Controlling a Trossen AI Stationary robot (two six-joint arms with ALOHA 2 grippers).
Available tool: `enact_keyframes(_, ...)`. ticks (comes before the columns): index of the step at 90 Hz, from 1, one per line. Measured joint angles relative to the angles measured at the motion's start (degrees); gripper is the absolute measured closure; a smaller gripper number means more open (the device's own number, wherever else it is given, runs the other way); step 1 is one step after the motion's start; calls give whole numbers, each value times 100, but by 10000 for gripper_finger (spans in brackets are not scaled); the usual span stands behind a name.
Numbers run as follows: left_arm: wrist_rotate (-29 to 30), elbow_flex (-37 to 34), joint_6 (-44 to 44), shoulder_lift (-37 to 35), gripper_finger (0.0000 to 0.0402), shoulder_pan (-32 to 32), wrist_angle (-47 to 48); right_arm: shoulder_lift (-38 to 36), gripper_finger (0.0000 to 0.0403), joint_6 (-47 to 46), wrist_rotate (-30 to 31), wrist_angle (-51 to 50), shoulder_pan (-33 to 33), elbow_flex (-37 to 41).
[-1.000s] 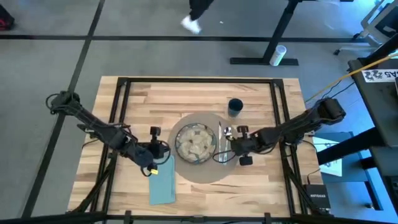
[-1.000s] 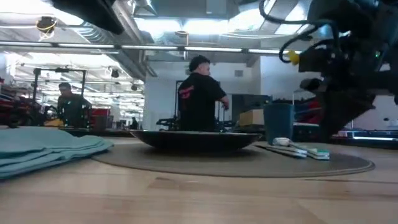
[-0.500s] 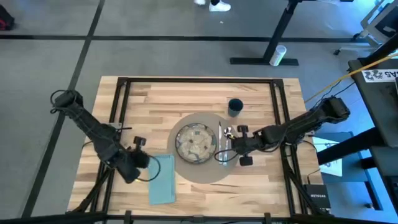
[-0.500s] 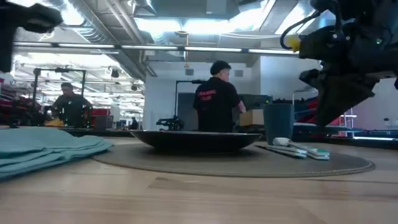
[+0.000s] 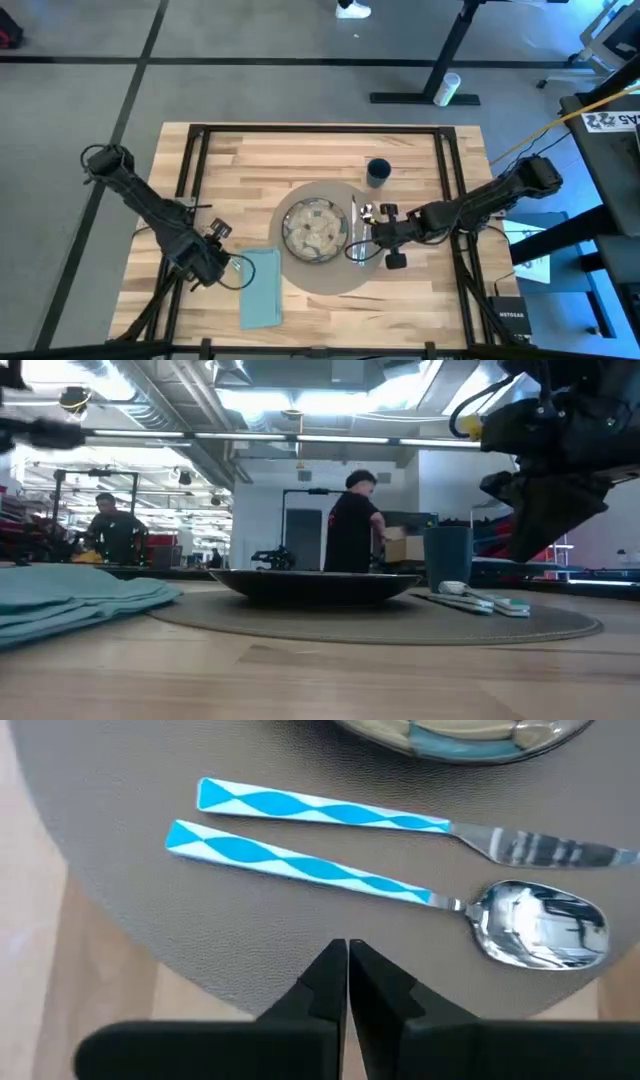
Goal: Set table place
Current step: Put the blue patterned fork on top of the blue table napkin
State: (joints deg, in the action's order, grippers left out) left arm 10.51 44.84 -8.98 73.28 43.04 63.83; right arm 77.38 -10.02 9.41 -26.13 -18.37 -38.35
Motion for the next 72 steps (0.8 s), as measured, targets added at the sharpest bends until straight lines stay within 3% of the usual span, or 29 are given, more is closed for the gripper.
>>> enact_keyframes(23,-250,-186,95,39,338,-346,-264,0,403,-4,-3,119,0,0)
enact_keyframes(49,-270,-186,104,39,319,-654,-312,-1,403,0,-109,258,2,-2)
enact_keyframes(72,-248,-261,198,51,315,-715,-1401,-2,403,4,-190,254,0,-2)
